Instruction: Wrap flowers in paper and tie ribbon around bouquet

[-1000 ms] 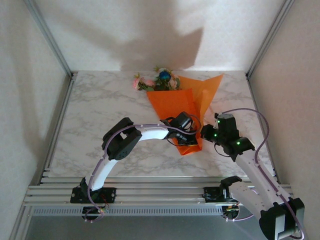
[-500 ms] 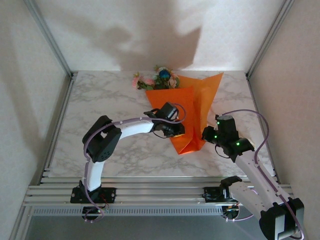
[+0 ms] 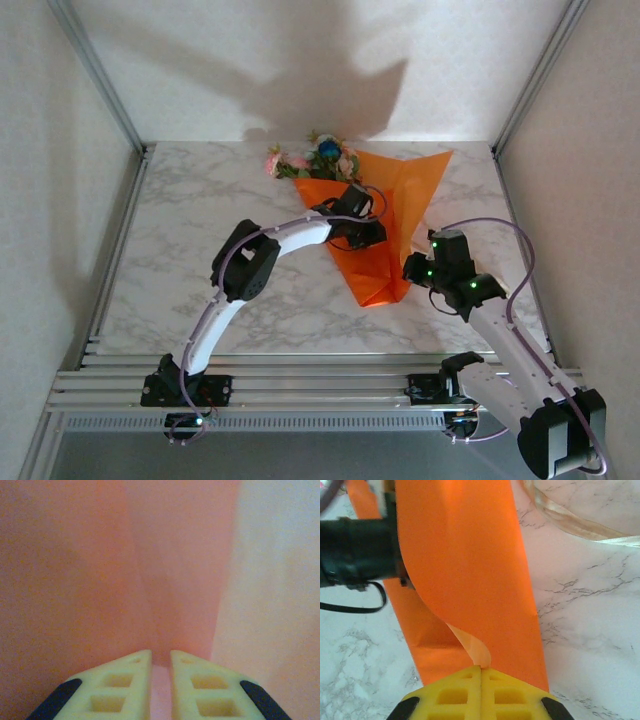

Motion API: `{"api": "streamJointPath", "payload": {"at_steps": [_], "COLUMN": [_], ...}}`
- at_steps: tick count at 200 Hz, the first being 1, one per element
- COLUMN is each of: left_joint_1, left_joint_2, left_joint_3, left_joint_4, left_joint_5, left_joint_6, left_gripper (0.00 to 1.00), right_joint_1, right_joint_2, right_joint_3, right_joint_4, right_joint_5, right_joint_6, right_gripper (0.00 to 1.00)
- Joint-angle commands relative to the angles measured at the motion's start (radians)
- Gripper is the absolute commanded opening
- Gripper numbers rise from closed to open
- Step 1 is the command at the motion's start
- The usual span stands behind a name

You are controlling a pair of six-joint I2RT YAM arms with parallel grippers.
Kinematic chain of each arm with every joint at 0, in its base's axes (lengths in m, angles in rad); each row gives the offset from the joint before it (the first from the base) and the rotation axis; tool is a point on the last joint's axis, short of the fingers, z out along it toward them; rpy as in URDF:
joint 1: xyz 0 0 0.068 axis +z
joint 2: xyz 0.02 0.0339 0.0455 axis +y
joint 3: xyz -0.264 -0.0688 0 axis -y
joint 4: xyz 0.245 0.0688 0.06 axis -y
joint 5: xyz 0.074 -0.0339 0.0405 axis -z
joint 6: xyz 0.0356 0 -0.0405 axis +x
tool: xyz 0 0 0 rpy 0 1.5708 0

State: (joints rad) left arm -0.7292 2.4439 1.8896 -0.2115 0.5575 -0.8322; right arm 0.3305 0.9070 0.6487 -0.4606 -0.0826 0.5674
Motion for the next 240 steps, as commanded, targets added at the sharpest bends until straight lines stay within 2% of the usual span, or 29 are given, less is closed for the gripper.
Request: {"api": "streamJointPath", "payload": {"at_steps": [1, 59, 83, 136, 182, 206, 225, 240], "left_joint_1": [-0.007, -0.004, -0.003, 0.015, 0.041, 0.061, 0.079, 0.088], "left_joint_2": [0.027, 0.006, -0.005, -0.118, -0.249, -0.317, -0.335, -0.355], "left_joint_3": [0.004, -0.061, -0.093, -0.247, -0.386, -0.479, -0.519, -0.527], "left_joint_4": [-0.049, -0.005, 0.034, 0.180, 0.363, 0.496, 0.611, 0.608], "left_joint_5": [0.007, 0.005, 0.001, -0.040, -0.084, -0.113, -0.088, -0.086], "left_joint_6": [0.027, 0.024, 0.005, -0.089, -0.198, -0.260, -0.318, -0.342], "left_gripper": [0.16, 0.15, 0.14, 0.01, 0.00, 0.04, 0.04, 0.03], "right_joint_1": [-0.005, 0.024, 0.053, 0.078, 0.095, 0.102, 0.107, 0.107], "right_joint_2": [0.011, 0.063, 0.090, 0.184, 0.257, 0.285, 0.286, 0.263], "right_joint_3": [0.020, 0.017, 0.006, -0.027, -0.049, -0.049, -0.046, -0.042], "right_joint_4": [0.023, 0.111, 0.144, 0.236, 0.314, 0.342, 0.344, 0.320], "right_joint_5": [-0.044, -0.208, -0.235, -0.240, -0.249, -0.253, -0.240, -0.210], "right_joint_6": [-0.021, -0.020, -0.014, 0.020, 0.037, 0.047, 0.056, 0.054], "right_gripper": [0.00, 0.00, 0.00, 0.00, 0.00, 0.00, 0.00, 0.00]}}
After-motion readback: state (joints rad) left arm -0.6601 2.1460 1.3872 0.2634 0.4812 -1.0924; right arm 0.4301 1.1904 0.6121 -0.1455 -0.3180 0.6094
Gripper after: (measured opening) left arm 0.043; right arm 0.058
